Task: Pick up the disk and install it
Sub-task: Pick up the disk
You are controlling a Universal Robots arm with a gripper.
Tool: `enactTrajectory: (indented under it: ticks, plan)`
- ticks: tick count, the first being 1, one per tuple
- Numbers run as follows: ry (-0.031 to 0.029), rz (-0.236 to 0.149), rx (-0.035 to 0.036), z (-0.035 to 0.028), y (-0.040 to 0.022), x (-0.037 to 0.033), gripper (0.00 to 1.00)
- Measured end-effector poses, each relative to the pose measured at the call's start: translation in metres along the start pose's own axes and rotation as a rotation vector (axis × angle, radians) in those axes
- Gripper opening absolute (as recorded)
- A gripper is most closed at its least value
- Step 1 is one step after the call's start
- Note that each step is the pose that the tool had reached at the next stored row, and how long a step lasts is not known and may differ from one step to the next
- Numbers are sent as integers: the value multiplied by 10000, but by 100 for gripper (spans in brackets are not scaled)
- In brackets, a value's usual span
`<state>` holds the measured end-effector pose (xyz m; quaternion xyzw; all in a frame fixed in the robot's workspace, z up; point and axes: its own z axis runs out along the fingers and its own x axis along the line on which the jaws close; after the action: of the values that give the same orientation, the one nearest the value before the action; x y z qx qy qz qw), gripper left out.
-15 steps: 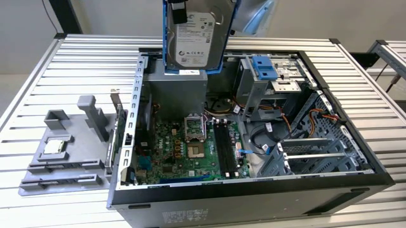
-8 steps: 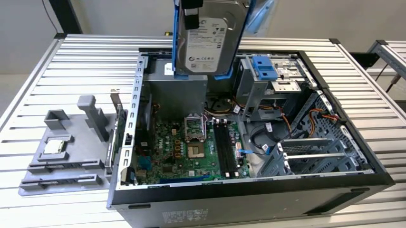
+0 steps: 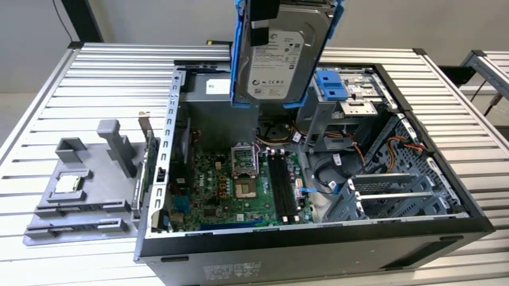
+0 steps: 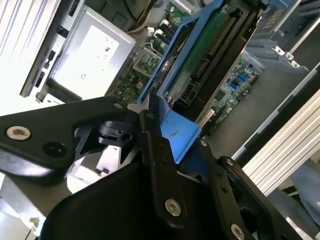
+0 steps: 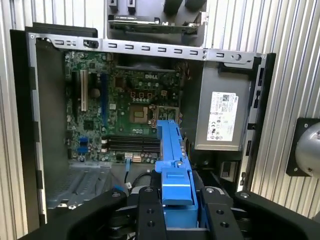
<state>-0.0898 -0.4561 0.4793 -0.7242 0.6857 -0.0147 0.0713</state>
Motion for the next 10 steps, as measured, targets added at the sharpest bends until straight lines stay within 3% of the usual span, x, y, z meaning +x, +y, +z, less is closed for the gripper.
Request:
enactTrajectory:
  ticks: [10]
  plan:
    - [38,-3,-20,12,-236,224,0]
